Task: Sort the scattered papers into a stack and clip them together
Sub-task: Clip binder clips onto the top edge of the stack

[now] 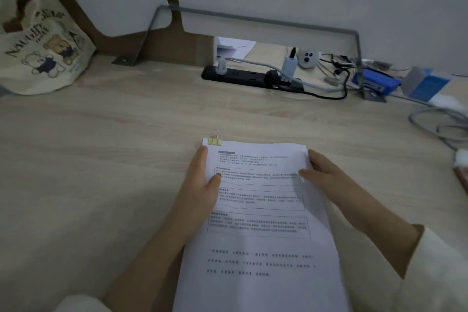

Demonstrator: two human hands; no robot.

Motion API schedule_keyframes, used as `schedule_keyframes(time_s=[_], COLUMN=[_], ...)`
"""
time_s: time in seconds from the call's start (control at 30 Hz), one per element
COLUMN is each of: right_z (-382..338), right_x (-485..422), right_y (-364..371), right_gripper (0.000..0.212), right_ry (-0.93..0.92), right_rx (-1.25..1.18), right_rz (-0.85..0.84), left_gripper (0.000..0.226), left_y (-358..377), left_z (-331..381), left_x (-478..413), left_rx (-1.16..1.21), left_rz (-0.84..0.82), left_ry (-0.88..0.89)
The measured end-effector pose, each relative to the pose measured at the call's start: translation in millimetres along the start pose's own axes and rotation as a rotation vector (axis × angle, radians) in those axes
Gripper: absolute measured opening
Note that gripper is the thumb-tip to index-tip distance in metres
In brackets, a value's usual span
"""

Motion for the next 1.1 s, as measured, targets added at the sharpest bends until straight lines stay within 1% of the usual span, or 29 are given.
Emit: schedule_keyframes(time_s=[0.03, 0.07, 0.13, 0.17, 0.23, 0.27, 0.3, 0.4, 0.5, 0.57, 0.63, 0.67, 0.7, 0.73, 0.8, 0.87, 1.0, 1.1], right_z=[1, 1, -8, -13, -25, -34, -46, -80, -108, -116, -118, -118, -117, -115, -111, -110, -106, -97], right_x=[0, -1, -1, -2, -15, -21, -26, -45, -60, -69, -80, -84, -88, -92, -95, -96, -101, -105], right_y=[2, 2, -3, -8, -22, -23, -18, 14, 65, 95, 116, 121, 125, 127, 129, 128, 125, 129], right_gripper=[0.053, 0.050, 0.033, 0.031, 0.045, 0.046, 0.044, 0.039, 0.037, 0.035, 0.030, 0.028, 0.026, 0.023, 0.014, 0.012, 0.023, 0.031], right_ry=[0.003, 0.008, 0.005, -0.001, -0.046, -0.071, -0.097, -0.177, -0.259, -0.282, -0.302, -0.309, -0.306, -0.290, -0.235, -0.198, -0.148, -0.060], right_rx=[0.014, 0.012, 0.016, 0.028, 0.116, 0.159, 0.184, 0.254, 0.311, 0.338, 0.393, 0.429, 0.453, 0.445, 0.348, 0.248, 0.129, 0.076], right_rz=[-0.015, -0.026, -0.018, 0.012, 0.094, 0.103, 0.091, -0.030, -0.177, -0.239, -0.258, -0.255, -0.255, -0.270, -0.332, -0.391, -0.470, -0.533], left_gripper=[0.054, 0.054, 0.056, 0.053, 0.036, 0.031, 0.034, 0.048, 0.048, 0.040, 0.019, 0.015, 0.015, 0.015, 0.019, 0.020, 0.022, 0.024], left_y=[1, 0, -3, -6, -13, -17, -22, -33, -34, -33, -32, -31, -30, -28, -26, -27, -24, -21], left_z=[-1, -3, -6, -9, -9, -8, -9, -19, -25, -24, -22, -22, -22, -22, -22, -22, -29, -33], left_x=[-1, -2, -6, -11, -19, -23, -28, -40, -48, -55, -63, -66, -68, -70, -72, -73, -67, -62], left_rx=[-0.003, 0.002, 0.011, 0.013, 0.060, 0.087, 0.106, 0.134, 0.135, 0.113, 0.078, 0.057, 0.039, 0.029, 0.012, 0.026, 0.085, 0.124], left_rz=[-0.002, -0.001, -0.006, -0.019, -0.033, -0.026, -0.003, 0.014, -0.032, -0.059, -0.085, -0.090, -0.101, -0.115, -0.124, -0.102, -0.059, -0.023], left_ry=[0.004, -0.002, -0.045, -0.061, -0.106, -0.137, -0.173, -0.300, -0.424, -0.443, -0.428, -0.425, -0.429, -0.426, -0.403, -0.385, -0.414, -0.405])
Point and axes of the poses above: each hand's wrist, its own x-axis away from the middle knuckle, its own y-axis out of the palm, z = x × y, the point moved 8 cm from there along -x, towards the middle knuckle, and after that the axes turned 10 degrees about z, right-handed, at the moved point
